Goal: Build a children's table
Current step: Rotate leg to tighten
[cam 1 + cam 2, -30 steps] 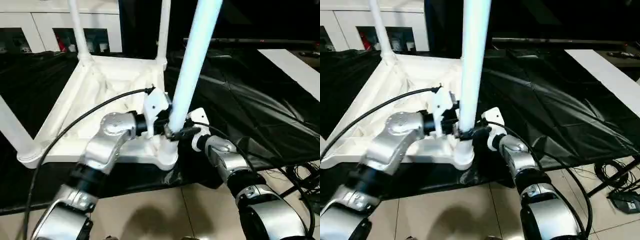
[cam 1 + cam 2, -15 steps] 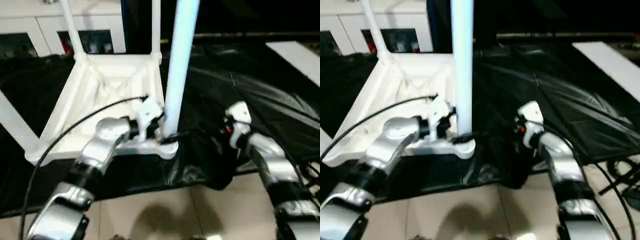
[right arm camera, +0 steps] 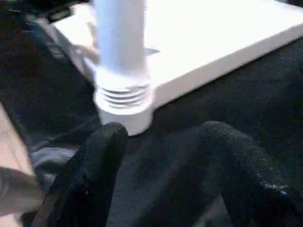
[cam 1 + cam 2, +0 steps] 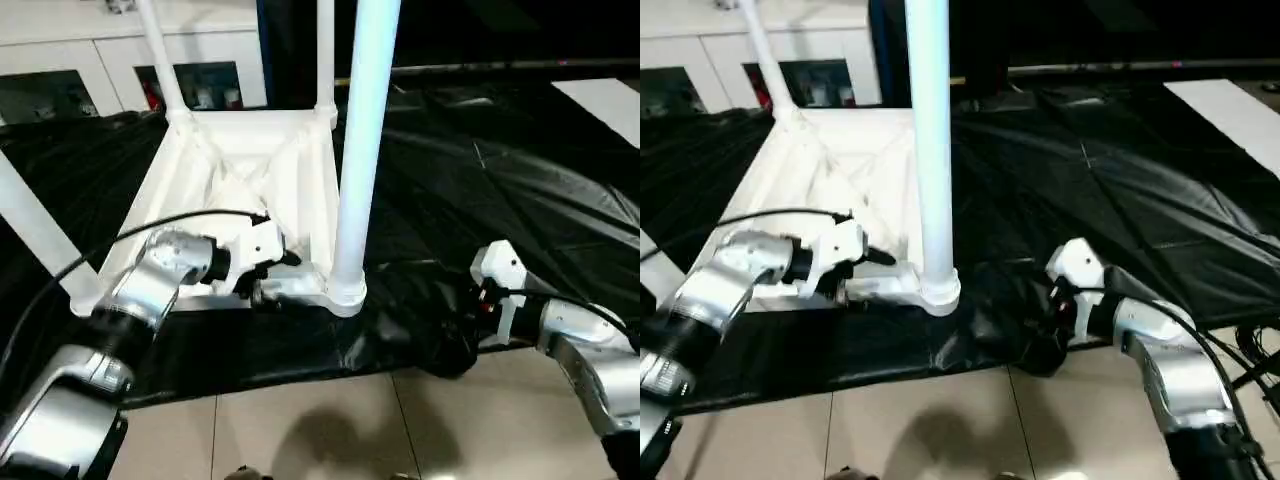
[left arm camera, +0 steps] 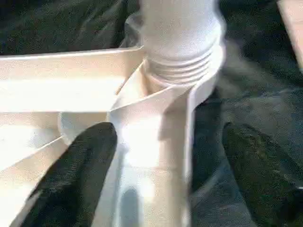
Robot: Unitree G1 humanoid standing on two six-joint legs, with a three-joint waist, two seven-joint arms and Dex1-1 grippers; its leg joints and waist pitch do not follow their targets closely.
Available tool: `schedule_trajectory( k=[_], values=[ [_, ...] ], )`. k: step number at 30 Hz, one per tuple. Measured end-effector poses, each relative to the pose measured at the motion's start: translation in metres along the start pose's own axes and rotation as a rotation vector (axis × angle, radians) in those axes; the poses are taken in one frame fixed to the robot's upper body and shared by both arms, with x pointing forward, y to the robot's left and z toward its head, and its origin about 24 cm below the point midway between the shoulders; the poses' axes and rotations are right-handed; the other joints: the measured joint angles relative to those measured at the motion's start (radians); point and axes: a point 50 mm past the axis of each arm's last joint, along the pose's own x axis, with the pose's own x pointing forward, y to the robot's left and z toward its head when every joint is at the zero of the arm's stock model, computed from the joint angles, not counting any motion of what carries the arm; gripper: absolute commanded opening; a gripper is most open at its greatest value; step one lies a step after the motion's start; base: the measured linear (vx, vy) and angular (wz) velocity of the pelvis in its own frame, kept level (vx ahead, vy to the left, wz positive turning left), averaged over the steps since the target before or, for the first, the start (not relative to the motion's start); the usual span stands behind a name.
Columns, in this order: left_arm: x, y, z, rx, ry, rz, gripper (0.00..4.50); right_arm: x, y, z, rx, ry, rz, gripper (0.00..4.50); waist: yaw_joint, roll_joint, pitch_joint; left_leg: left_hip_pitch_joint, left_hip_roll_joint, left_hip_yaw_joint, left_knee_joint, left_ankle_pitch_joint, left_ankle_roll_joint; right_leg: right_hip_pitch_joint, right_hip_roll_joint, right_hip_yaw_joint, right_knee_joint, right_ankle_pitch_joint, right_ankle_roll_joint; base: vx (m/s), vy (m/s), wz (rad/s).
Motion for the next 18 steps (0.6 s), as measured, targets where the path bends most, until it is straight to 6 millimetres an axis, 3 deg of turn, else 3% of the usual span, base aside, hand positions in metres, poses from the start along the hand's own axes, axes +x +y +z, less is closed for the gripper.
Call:
schedule_trajectory(
  k=[8,18],
  values=[
    [0.012,0.002,0.000,-0.034,0.010,-0.026,2.89,0.000,0.003,0.004,-0.001,0.016,0.003,2.98,-0.002,0.004,-0.002,-0.002,0.000,0.000,0.000,-0.001,0.001,-0.001,0.000,0.000,-0.002,0.000,0.000,0.000,0.000,0.00],
    [0.010,0.001,-0.011,-0.080,0.087,-0.063,2.32,-0.002,0.005,0.000,0.022,0.049,0.000,2.98,-0.002,0.005,-0.002,-0.002,0.000,0.000,0.000,-0.001,0.002,0.000,0.000,0.000,-0.002,0.000,0.000,0.000,0.000,0.00]
  ],
)
